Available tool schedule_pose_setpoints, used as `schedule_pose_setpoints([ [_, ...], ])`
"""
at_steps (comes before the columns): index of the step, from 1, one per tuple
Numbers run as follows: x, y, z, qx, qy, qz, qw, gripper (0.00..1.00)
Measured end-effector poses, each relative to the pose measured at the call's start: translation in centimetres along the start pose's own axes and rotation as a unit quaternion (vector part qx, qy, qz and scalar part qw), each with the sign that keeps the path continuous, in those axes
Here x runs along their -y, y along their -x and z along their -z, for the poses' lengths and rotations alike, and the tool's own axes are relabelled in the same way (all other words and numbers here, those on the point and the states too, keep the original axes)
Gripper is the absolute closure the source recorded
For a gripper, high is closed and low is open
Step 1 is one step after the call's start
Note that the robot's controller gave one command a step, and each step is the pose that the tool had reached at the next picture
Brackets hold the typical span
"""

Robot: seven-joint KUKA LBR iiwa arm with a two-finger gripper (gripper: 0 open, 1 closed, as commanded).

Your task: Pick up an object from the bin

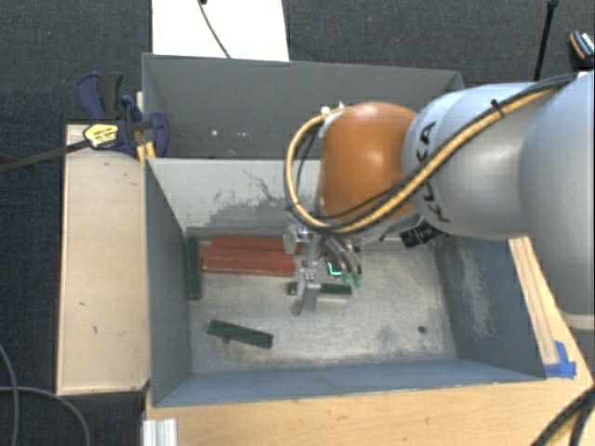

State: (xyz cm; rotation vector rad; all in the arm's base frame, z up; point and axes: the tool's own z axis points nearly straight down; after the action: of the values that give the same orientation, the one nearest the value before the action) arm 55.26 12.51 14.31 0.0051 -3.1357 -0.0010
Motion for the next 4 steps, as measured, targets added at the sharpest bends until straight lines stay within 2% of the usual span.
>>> schedule_pose_setpoints([
  [1, -2.4, 2.0, -7.4, 0.0015, 0.000, 0.139, 0.9904, 0.00],
  [2, -2.5, 2.2, -7.1, 0.0045, 0.001, 0.136, 0.9907, 1.00],
  [3, -1.6, 2.3, -4.8, 0.0062, 0.001, -0.017, 0.9998, 1.00],
  [4, -1.3, 2.8, 3.9, 0.0081, 0.000, 0.085, 0.9963, 1.00],
])
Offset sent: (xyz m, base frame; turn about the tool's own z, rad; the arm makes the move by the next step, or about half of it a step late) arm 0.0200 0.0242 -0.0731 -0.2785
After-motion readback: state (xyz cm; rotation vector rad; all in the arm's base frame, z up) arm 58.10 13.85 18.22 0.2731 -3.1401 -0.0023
